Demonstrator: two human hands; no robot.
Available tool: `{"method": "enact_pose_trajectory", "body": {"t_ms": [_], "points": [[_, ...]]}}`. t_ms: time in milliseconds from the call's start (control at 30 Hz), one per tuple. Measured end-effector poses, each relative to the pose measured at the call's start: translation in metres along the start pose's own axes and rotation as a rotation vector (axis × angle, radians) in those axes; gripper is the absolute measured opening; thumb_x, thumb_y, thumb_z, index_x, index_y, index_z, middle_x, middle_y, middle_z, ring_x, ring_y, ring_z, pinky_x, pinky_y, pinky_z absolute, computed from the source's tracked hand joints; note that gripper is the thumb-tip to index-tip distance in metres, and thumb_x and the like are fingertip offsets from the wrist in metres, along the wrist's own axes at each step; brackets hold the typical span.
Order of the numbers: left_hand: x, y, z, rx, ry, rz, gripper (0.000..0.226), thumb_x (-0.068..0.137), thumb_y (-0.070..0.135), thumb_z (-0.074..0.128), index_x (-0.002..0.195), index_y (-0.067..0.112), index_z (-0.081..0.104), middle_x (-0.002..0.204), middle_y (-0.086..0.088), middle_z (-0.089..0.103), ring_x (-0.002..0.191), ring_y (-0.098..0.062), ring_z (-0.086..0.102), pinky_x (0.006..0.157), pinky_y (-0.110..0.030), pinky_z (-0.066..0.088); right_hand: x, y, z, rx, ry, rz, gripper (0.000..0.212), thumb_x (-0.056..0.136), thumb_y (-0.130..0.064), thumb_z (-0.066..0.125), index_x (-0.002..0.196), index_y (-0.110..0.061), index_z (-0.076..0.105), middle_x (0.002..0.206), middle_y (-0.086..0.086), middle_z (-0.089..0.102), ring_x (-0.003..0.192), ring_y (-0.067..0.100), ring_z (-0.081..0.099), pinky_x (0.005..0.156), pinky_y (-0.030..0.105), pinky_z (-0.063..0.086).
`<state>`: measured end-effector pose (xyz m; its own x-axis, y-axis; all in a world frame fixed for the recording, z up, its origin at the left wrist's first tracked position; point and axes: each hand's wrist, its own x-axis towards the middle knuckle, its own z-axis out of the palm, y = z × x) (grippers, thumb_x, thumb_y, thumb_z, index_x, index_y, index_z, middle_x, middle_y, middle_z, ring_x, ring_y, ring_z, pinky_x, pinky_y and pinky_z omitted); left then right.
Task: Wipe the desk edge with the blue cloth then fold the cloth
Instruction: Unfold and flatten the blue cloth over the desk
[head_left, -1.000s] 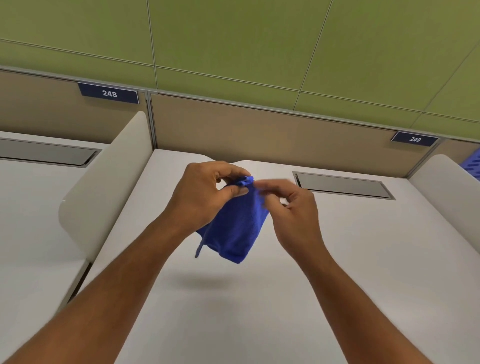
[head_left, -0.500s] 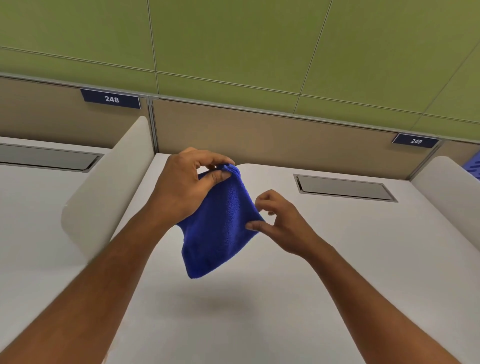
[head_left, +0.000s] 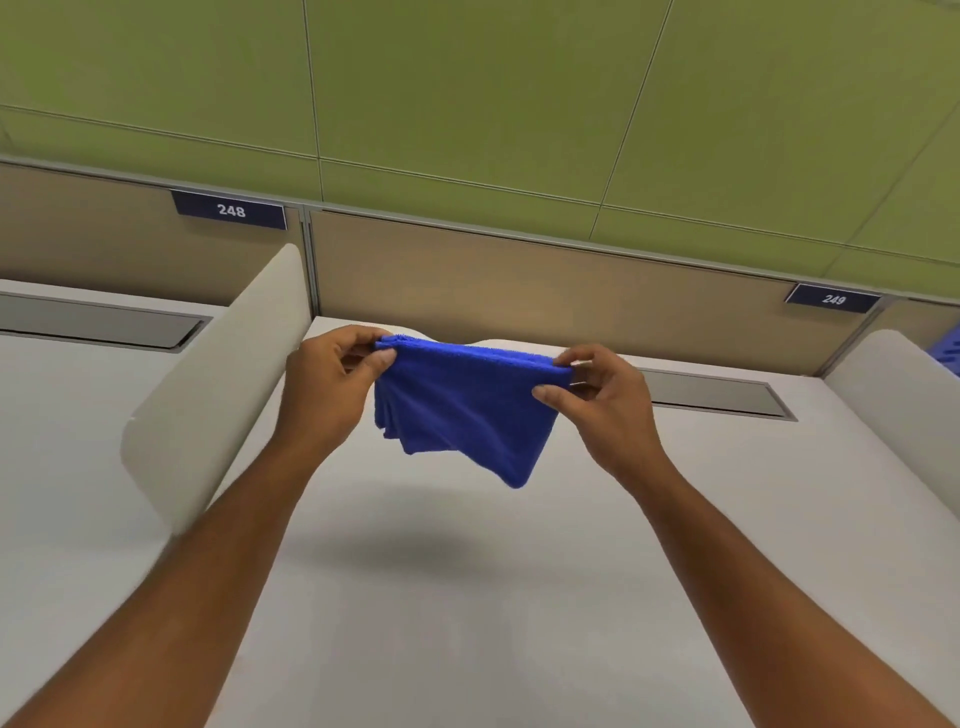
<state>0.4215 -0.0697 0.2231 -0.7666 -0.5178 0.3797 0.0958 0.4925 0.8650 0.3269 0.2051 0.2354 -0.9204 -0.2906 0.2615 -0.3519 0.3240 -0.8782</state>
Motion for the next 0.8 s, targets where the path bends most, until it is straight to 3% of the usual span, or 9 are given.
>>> {"method": "enact_pose_trajectory", "body": {"t_ms": [67, 100, 200, 267, 433, 633, 800], "points": [[-0.003, -0.005, -0.001, -0.009, -0.002, -0.008, 0.018, 0.094, 0.014, 0.072, 0.110, 0.022, 0.073, 0.092, 0.021, 0.070, 0.081, 0.017, 0.065, 0.072, 0.000, 0.048, 0.002, 0.002, -0.003, 0.028, -0.052, 0.029, 0.042, 0.084, -0.017, 0.087, 0.120, -0.024, 0.067, 0.089, -0.002, 0.080, 0.082, 0.015, 0.076, 0.073, 0.025, 0.061], [-0.006, -0.007, -0.003, -0.005, -0.015, -0.011, 0.017, 0.094, 0.015, 0.073, 0.108, 0.025, 0.072, 0.092, 0.022, 0.070, 0.081, 0.017, 0.066, 0.072, -0.001, 0.048, 0.003, 0.005, -0.004, 0.009, -0.086, 0.035, 0.038, 0.085, -0.017, 0.086, 0.119, -0.022, 0.070, 0.091, -0.002, 0.081, 0.084, 0.014, 0.076, 0.075, 0.026, 0.060], [-0.021, -0.012, -0.004, -0.019, -0.064, -0.055, 0.022, 0.092, 0.020, 0.075, 0.098, 0.040, 0.069, 0.087, 0.024, 0.075, 0.085, 0.011, 0.069, 0.075, -0.009, 0.051, 0.006, 0.015, -0.005, -0.031, -0.156, 0.060, 0.010, 0.089, -0.016, 0.081, 0.097, -0.019, 0.078, 0.093, -0.005, 0.080, 0.087, 0.007, 0.073, 0.078, 0.023, 0.053], [-0.035, -0.017, -0.005, -0.004, -0.067, -0.096, 0.025, 0.091, 0.021, 0.076, 0.093, 0.044, 0.069, 0.094, 0.030, 0.073, 0.087, 0.006, 0.070, 0.078, -0.018, 0.053, 0.008, 0.021, -0.001, -0.035, -0.213, 0.086, 0.004, 0.093, -0.018, 0.077, 0.092, -0.020, 0.074, 0.095, -0.004, 0.078, 0.091, 0.007, 0.071, 0.080, 0.022, 0.050], [-0.077, -0.031, -0.008, 0.048, 0.058, -0.230, 0.022, 0.092, 0.019, 0.075, 0.092, 0.040, 0.071, 0.096, 0.029, 0.073, 0.088, 0.004, 0.069, 0.078, -0.023, 0.053, 0.018, 0.036, 0.024, -0.026, -0.369, 0.106, 0.007, 0.096, -0.019, 0.074, 0.097, -0.018, 0.068, 0.094, -0.003, 0.077, 0.076, -0.005, 0.066, 0.068, 0.011, 0.049], [-0.137, -0.037, -0.012, 0.127, 0.223, -0.452, 0.008, 0.092, 0.024, 0.075, 0.099, 0.027, 0.076, 0.094, 0.011, 0.077, 0.091, -0.002, 0.069, 0.079, -0.028, 0.056, 0.027, 0.049, 0.061, 0.041, -0.521, 0.064, 0.009, 0.094, -0.018, 0.077, 0.101, -0.023, 0.075, 0.094, -0.005, 0.079, 0.088, 0.010, 0.073, 0.069, 0.013, 0.052], [-0.188, -0.014, -0.014, 0.122, 0.264, -0.591, 0.008, 0.092, 0.023, 0.075, 0.099, 0.027, 0.075, 0.091, 0.007, 0.077, 0.088, -0.007, 0.072, 0.081, -0.021, 0.056, 0.019, 0.055, 0.078, 0.057, -0.665, -0.005, 0.005, 0.097, -0.018, 0.073, 0.102, -0.019, 0.073, 0.091, -0.002, 0.077, 0.068, 0.014, 0.072, 0.056, 0.017, 0.052]]}}
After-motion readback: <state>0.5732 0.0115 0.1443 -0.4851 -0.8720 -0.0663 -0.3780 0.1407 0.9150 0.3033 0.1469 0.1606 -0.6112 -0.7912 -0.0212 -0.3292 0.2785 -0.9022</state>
